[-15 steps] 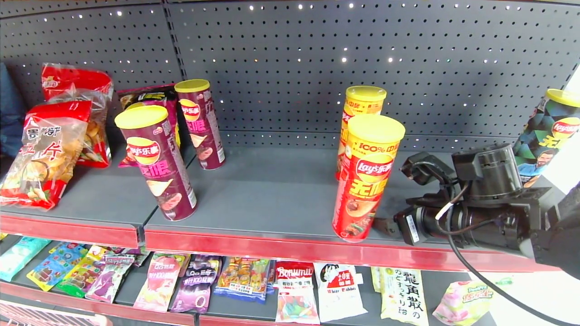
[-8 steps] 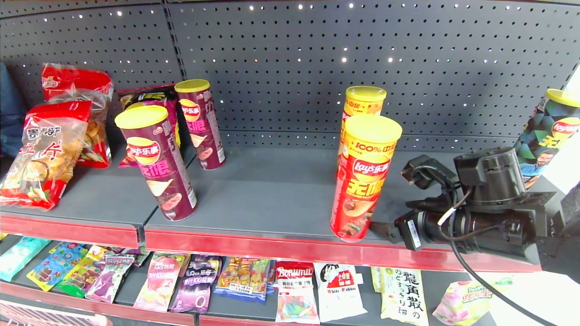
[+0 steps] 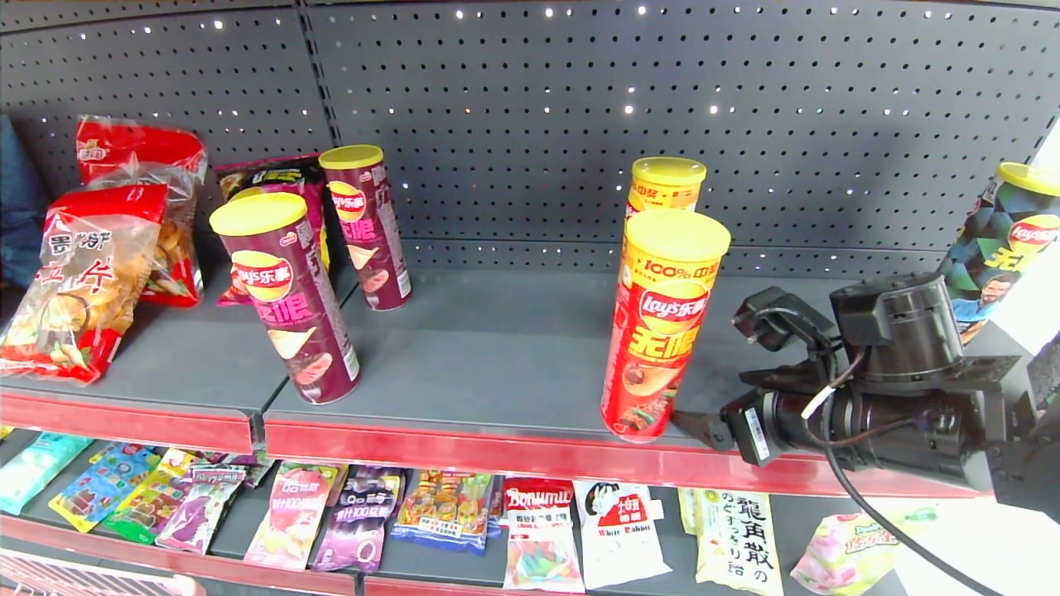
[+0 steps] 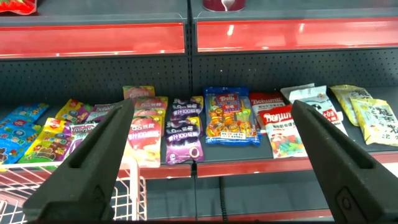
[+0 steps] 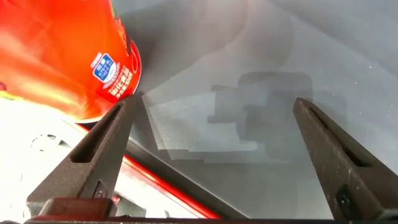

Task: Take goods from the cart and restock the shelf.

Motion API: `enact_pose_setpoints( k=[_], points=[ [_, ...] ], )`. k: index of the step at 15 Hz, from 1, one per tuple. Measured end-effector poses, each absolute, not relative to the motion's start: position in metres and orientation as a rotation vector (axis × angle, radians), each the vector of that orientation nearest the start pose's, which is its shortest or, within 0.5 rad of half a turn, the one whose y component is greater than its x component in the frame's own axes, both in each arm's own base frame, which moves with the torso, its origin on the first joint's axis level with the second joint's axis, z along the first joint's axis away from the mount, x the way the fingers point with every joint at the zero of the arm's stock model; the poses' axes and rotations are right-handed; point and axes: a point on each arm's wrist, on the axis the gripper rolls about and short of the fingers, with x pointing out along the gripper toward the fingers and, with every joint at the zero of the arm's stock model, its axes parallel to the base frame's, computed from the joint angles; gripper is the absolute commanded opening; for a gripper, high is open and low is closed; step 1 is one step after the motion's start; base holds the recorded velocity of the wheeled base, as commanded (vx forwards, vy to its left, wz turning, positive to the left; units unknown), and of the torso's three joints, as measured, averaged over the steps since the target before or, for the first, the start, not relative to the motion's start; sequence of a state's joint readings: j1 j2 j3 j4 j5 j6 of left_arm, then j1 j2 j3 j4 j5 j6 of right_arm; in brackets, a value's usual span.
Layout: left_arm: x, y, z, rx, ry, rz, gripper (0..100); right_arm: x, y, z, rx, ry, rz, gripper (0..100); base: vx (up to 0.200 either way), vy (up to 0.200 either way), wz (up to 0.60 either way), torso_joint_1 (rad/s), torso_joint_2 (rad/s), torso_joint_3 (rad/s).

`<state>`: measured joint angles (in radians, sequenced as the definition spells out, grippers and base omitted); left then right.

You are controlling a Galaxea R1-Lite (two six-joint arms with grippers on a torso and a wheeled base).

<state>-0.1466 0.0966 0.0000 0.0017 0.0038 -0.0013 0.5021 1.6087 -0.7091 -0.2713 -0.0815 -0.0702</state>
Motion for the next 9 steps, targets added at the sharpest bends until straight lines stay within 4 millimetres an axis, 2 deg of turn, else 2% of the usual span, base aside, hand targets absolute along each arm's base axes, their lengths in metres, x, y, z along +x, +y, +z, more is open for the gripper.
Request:
enact_pose_setpoints(
  k=[5,9],
  points=[
    [-0.015,0.002,0.077,0.006,0.098,-0.143,100,0.227,0.122,0.149,-0.249,0.594,0.429,100,0.000,0.000,0.00,0.000,0.00,0.000],
    [-0.015,0.002,0.077,0.006,0.098,-0.142,100,0.209,0.111,0.159,-0.235,0.559,0.423,100,0.000,0.000,0.00,0.000,0.00,0.000]
  ],
)
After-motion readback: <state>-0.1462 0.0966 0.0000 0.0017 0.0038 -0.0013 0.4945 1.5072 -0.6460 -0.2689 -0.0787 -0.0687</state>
